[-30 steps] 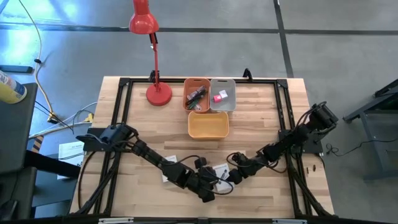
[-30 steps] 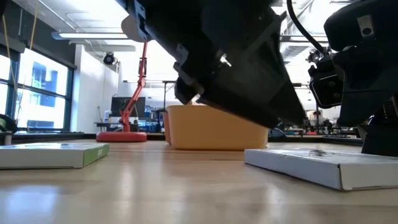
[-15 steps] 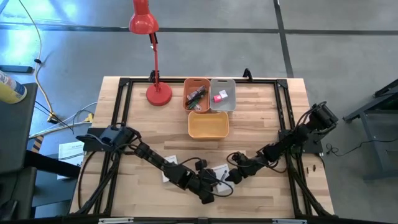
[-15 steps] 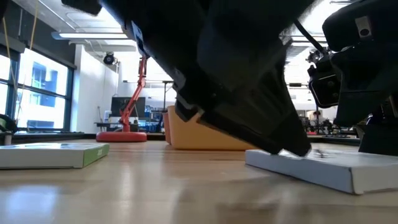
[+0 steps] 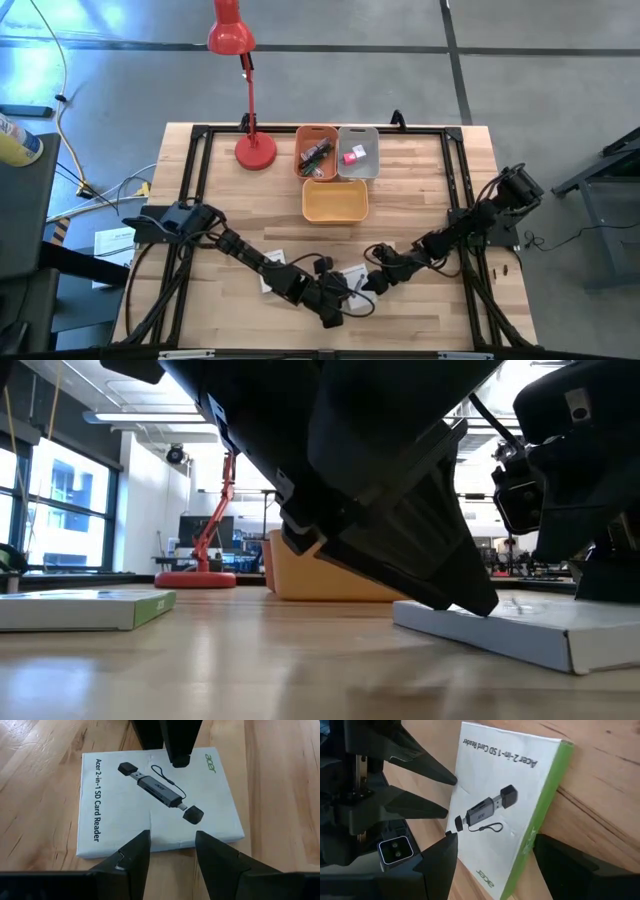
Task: Pick and place items into bin
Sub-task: Put the right card reader box into the yellow bin
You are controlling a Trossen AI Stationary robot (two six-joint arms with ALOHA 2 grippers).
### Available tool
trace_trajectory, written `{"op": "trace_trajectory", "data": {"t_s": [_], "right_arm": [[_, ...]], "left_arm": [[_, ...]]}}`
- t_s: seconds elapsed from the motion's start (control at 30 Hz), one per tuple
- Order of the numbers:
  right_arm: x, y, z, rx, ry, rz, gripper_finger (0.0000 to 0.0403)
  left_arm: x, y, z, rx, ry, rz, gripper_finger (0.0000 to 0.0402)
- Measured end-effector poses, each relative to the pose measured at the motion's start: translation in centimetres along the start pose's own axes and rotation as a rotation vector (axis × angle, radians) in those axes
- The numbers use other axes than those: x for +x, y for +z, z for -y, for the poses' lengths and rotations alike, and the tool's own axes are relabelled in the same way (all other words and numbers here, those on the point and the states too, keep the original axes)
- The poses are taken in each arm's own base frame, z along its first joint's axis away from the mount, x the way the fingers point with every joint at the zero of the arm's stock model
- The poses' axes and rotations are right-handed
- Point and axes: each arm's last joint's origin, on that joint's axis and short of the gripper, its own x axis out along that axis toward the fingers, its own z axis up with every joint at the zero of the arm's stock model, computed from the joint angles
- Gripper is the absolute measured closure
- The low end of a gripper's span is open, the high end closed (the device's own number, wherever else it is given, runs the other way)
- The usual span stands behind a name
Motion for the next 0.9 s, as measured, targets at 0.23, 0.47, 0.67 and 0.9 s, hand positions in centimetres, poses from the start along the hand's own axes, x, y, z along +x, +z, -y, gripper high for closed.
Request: {"op": "trace_trajectory", "data": {"t_s": [0.23, 0.47, 0.67, 0.9], "right_arm": [[-0.01, -0.03, 0.13, 0.015, -0.021, -0.015, 0.0151], [-0.01, -0.01, -0.07, -0.001, 0.008, -0.002, 0.0151], [-0.02, 0.11, -0.62, -0.039, 0.066, 0.017, 0.0166], [0.0, 0.23, -0.58, -0.044, 0.061, 0.033, 0.0206]], "left_arm": [[-0.22, -0.52, 0.24, 0.019, 0.02, -0.019, 0.0252], [-0.19, -0.63, 0.19, 0.019, 0.027, -0.024, 0.0252], [-0.17, -0.68, 0.16, 0.022, 0.031, -0.023, 0.0252], [0.0, -0.91, 0.13, 0.027, 0.027, -0.034, 0.0252]]}}
